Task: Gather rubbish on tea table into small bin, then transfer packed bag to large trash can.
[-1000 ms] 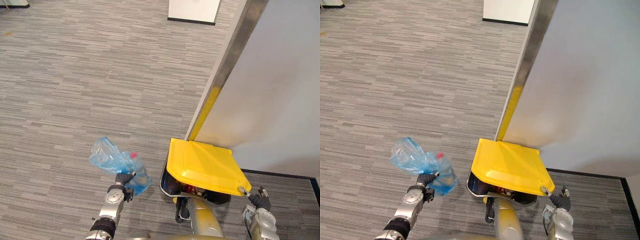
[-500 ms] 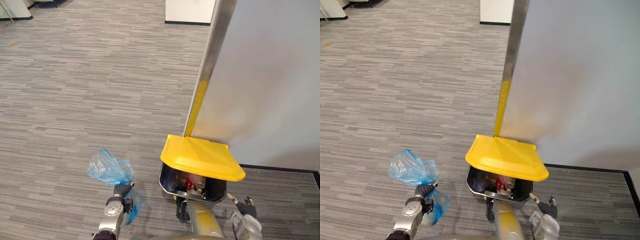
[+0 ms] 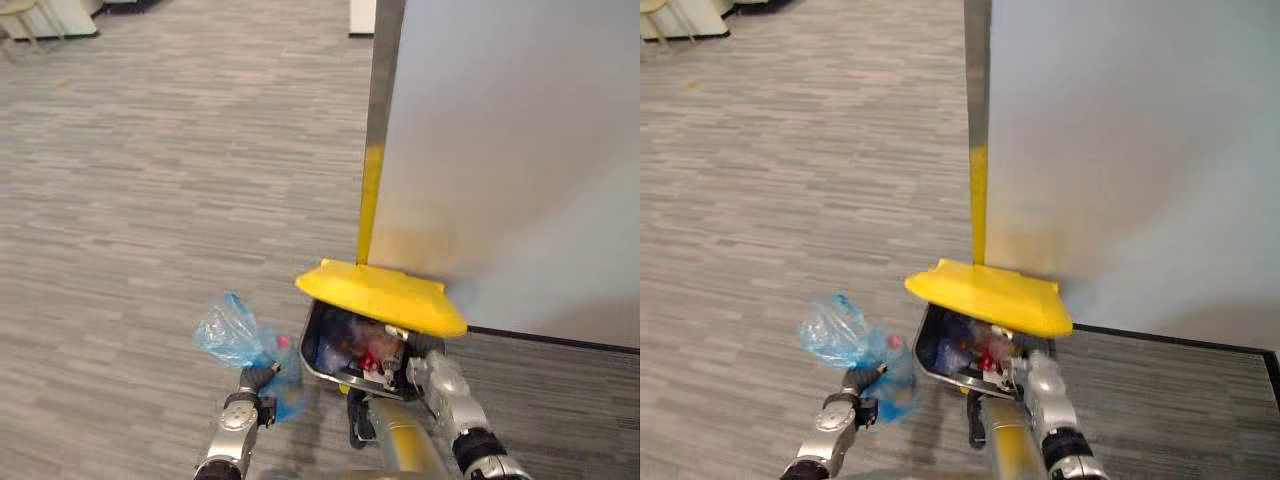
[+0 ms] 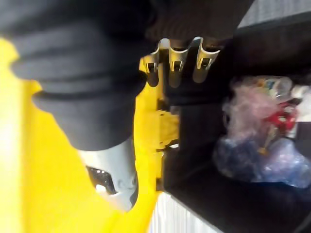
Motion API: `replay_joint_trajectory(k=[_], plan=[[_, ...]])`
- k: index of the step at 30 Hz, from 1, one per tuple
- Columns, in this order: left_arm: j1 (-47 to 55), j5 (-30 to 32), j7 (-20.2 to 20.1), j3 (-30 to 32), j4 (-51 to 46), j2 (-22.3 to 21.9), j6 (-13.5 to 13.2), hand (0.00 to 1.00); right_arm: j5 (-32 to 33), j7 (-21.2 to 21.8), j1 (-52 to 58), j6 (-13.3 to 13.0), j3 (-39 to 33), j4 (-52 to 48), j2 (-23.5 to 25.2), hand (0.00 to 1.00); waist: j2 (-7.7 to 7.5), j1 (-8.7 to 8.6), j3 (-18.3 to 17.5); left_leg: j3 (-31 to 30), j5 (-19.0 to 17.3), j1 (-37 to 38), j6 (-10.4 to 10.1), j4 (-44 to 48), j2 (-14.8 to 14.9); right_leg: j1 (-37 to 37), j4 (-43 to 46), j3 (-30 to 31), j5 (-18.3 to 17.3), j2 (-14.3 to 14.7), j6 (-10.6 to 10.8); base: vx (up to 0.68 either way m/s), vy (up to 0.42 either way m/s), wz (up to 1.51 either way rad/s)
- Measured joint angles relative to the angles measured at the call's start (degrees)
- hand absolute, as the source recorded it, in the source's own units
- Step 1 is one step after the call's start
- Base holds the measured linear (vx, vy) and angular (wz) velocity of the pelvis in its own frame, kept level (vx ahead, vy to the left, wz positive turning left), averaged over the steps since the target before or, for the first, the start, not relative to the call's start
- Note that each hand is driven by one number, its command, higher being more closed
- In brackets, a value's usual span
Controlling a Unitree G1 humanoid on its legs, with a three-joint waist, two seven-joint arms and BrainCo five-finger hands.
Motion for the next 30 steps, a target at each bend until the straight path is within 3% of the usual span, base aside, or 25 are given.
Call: replay_joint_trajectory(k=[2,3,4,5,6,7,8,12,15,19,22,30], plan=[[-0.7,-0.1,0.1,-0.8,-2.6,0.4,-1.2,1.0,-0.5,0.0,-2.0,0.0,0.4,-0.2,-2.1,0.0,-0.49,-0.22,0.5,2.4,-1.4,-2.4,2.4,-2.0,0.3,-0.3,-2.6,-1.1,0.5,0.6,1.3,-0.21,-0.119,0.42],[-1.1,-0.2,0.1,-0.9,-2.8,0.9,-1.8,1.0,-0.8,0.0,-4.9,0.4,0.2,0.2,-3.3,0.0,0.05,2.33,1.8,5.1,-0.8,-3.4,1.7,-4.4,3.9,-4.5,7.3,1.0,-1.0,1.3,-0.4,-0.2,-0.159,0.16],[-1.2,-0.3,0.1,-0.8,-2.8,1.2,-1.8,1.0,-1.0,0.0,-6.2,0.6,0.2,0.5,-4.1,0.0,-1.25,2.26,1.9,4.2,-0.4,-3.0,1.0,-5.4,3.1,-6.0,14.4,4.2,-2.5,1.0,-1.9,-0.14,-0.142,0.31],[0.0,-0.6,0.2,-0.9,-3.0,2.2,-1.7,1.0,-1.0,-0.1,-7.8,0.7,0.2,1.5,-5.3,0.0,-2.23,1.66,2.2,1.5,0.4,-2.7,0.1,-7.5,1.2,-3.0,13.2,8.5,-4.7,-0.8,0.0,-0.07,-0.147,0.63],[0.8,-1.1,0.3,-0.9,-3.0,2.4,-1.7,1.0,-1.0,-0.2,-9.8,0.6,0.2,2.0,-6.5,0.0,-2.42,1.9,2.4,0.1,0.8,-3.0,-2.0,-6.7,0.2,-1.2,8.6,8.4,-2.5,-2.3,-0.4,-0.05,-0.171,0.35],[1.8,-1.2,0.8,-1.1,-3.1,2.4,-1.7,1.0,-1.0,-0.2,-13.4,0.7,0.2,2.4,-8.5,0.0,-0.04,2.95,3.1,-2.0,0.7,-4.9,-1.6,-3.6,0.3,-1.2,6.0,6.6,-2.1,-0.9,0.5,-0.05,-0.201,-0.08],[2.1,-1.4,0.9,-1.1,-3.0,3.0,-1.6,1.0,-1.0,-0.3,-16.8,0.7,0.2,2.7,-9.4,0.0,0.59,3.09,3.5,-2.1,0.4,-6.0,-0.9,-2.4,0.0,-1.5,3.4,5.7,0.4,0.0,0.3,-0.03,-0.137,-0.27],[1.6,-2.2,0.9,-3.0,-3.1,4.2,-1.7,1.0,-0.9,-0.3,-19.9,0.6,0.2,3.7,-11.6,0.0,-0.25,2.62,4.8,-2.6,-0.1,-5.4,-0.1,-3.8,0.2,-0.7,-0.7,4.1,3.8,0.9,-0.7,0.01,-0.064,0.03],[0.5,-2.3,0.9,-3.5,-3.1,5.3,-1.7,1.0,-0.9,-0.3,-20.0,0.7,0.2,4.3,-14.7,0.0,-0.53,2.4,6.0,-4.3,1.1,-6.8,0.7,-4.7,0.3,0.6,-3.7,1.2,6.4,0.1,-1.5,-0.03,0.013,0.26],[-1.0,-2.4,0.9,-4.4,-3.2,8.0,-1.8,1.0,-0.8,-0.2,-22.4,0.6,0.2,8.3,-17.1,0.0,-0.67,2.49,6.4,-7.2,2.2,-7.8,0.3,-6.1,0.1,0.9,-6.8,-1.0,7.2,-0.8,-1.2,-0.01,-0.007,0.36],[-1.4,-3.1,0.9,-4.6,-4.1,9.3,-1.9,1.0,-0.8,-0.2,-24.6,0.6,0.2,9.8,-17.6,0.0,-1.13,2.52,8.0,-8.1,2.1,-9.3,0.2,-3.8,-0.3,0.9,-7.2,-2.2,8.0,-1.2,-2.1,-0.01,0.031,0.14],[-5.8,-5.3,0.7,-7.3,-9.4,12.0,-2.5,1.0,-0.7,-0.1,-26.8,0.7,-0.1,10.5,-20.9,0.0,-1.96,2.38,11.6,-10.9,3.4,-11.3,0.1,-4.8,-1.8,0.7,-6.4,-4.6,8.3,-3.7,-1.8,0.01,0.041,0.26]])
